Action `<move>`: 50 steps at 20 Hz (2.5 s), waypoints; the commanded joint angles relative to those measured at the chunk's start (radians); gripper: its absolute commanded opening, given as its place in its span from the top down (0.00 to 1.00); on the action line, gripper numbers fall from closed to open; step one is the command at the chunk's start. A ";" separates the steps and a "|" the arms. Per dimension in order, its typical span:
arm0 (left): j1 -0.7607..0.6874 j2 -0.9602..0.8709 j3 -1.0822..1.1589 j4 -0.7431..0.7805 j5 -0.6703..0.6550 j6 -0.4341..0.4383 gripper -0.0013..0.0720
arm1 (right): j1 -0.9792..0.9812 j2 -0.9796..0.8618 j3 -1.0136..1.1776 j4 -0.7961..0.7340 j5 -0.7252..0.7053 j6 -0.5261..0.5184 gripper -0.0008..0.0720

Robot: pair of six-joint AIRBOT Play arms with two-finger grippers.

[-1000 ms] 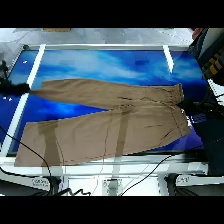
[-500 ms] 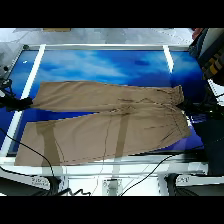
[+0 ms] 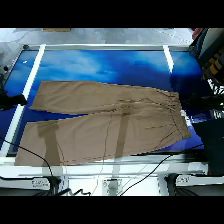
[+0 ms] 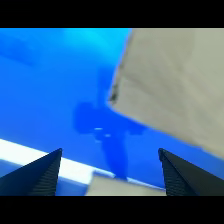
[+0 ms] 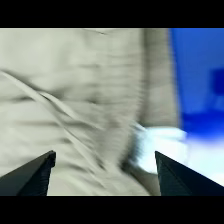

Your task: Fold the clothes and pants, and hang the long-sleeved shirts on hangers.

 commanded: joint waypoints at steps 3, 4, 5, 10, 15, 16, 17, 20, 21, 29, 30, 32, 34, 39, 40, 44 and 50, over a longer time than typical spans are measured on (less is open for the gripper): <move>0.001 0.180 -0.001 0.098 -0.181 0.000 0.85 | -0.007 0.028 0.192 -0.325 0.352 0.140 0.77; 0.001 0.209 -0.006 0.059 -0.203 -0.004 0.97 | -0.007 0.054 0.184 -0.309 0.371 0.142 0.94; 0.012 0.248 -0.024 -0.006 -0.202 0.022 0.96 | -0.013 0.095 0.161 -0.306 0.386 0.142 0.95; 0.064 0.415 -0.249 -0.151 -0.157 0.155 0.97 | -0.119 0.393 -0.189 -0.211 0.322 0.119 0.96; 0.095 0.434 -0.494 -0.164 -0.048 0.154 0.97 | -0.212 0.563 -0.610 -0.096 0.251 0.166 0.35; 0.094 0.434 -0.519 -0.163 -0.014 0.154 0.97 | -0.217 0.566 -0.657 -0.102 0.235 0.163 0.35; 0.094 0.433 -0.537 -0.162 0.007 0.155 0.97 | -0.218 0.566 -0.698 -0.107 0.203 0.145 0.35; 0.103 0.433 -0.550 -0.115 0.045 0.158 0.97 | -0.218 0.565 -0.763 -0.121 0.036 0.160 0.35; 0.103 0.432 -0.550 -0.100 0.056 0.158 0.97 | -0.218 0.563 -0.769 -0.126 -0.018 0.184 0.35; 0.103 0.432 -0.550 -0.099 0.092 0.158 0.97 | -0.218 0.395 -0.771 -0.058 -0.254 0.188 0.37; 0.103 0.433 -0.550 -0.099 0.091 0.158 0.97 | -0.218 0.375 -0.771 -0.024 -0.291 0.172 0.37; 0.103 0.433 -0.550 -0.099 0.084 0.158 0.96 | -0.218 0.354 -0.771 0.053 -0.348 0.140 0.37; 0.103 0.432 -0.550 -0.073 0.045 0.157 0.97 | -0.218 0.338 -0.771 0.128 -0.374 0.100 0.38; 0.114 0.420 -0.551 -0.046 -0.164 0.139 0.97 | -0.217 0.290 -0.789 0.244 -0.390 -0.040 0.52; 0.124 0.423 -0.551 -0.047 -0.197 0.122 0.97 | -0.217 0.294 -0.787 0.243 -0.393 -0.048 0.56; 0.184 0.442 -0.551 -0.057 -0.346 0.123 0.97 | -0.217 0.334 -0.787 0.244 -0.400 -0.061 0.95; 0.327 0.441 -0.551 -0.057 -0.406 0.100 0.95 | -0.217 0.455 -0.787 0.244 -0.391 -0.061 0.95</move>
